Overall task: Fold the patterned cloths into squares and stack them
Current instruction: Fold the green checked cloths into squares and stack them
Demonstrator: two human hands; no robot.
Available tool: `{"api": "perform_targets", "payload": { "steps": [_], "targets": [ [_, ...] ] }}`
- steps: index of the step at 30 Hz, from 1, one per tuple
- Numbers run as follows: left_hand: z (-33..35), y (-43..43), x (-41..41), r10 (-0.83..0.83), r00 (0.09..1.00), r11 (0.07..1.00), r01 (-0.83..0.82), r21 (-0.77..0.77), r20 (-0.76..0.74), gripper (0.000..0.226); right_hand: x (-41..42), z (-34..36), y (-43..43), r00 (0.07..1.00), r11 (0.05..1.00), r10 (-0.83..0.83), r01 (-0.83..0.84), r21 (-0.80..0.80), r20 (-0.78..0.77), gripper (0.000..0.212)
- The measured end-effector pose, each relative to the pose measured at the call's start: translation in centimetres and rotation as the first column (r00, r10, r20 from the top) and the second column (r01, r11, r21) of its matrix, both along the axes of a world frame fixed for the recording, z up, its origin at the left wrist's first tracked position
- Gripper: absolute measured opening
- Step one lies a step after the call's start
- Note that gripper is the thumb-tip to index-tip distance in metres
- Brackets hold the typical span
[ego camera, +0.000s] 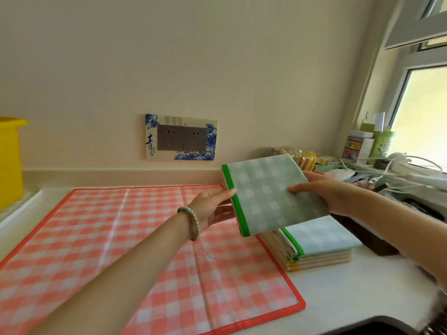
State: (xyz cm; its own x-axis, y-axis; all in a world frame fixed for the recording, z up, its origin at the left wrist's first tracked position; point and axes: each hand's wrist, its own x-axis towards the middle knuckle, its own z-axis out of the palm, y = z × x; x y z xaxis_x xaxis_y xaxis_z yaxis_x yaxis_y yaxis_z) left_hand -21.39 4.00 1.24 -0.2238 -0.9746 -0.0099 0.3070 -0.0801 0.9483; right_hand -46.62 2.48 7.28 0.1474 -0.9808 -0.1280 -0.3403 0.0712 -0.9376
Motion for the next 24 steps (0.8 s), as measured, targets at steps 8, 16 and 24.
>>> {"api": "perform_targets", "payload": {
  "steps": [8, 16, 24],
  "targets": [
    [-1.5, -1.3, -7.4, -0.045, 0.999, 0.989, 0.045, 0.142, -0.003, 0.013, -7.8, -1.7, -1.4, 0.971, 0.968, -0.202, 0.218, 0.126, -0.129, 0.072],
    [-3.7, -2.0, -9.9, 0.019, 0.997, 0.974, -0.035, 0.223, 0.075, 0.018, -9.5, -3.9, -2.6, 0.935, 0.944, -0.198, 0.263, 0.200, -0.294, 0.063],
    [-5.2, -2.4, -9.8, 0.049, 0.985, 0.972, -0.084, 0.219, 0.164, 0.025, -10.2, -5.9, -3.8, 0.918, 0.947, -0.176, 0.256, 0.192, -0.355, 0.063]
  ]
}}
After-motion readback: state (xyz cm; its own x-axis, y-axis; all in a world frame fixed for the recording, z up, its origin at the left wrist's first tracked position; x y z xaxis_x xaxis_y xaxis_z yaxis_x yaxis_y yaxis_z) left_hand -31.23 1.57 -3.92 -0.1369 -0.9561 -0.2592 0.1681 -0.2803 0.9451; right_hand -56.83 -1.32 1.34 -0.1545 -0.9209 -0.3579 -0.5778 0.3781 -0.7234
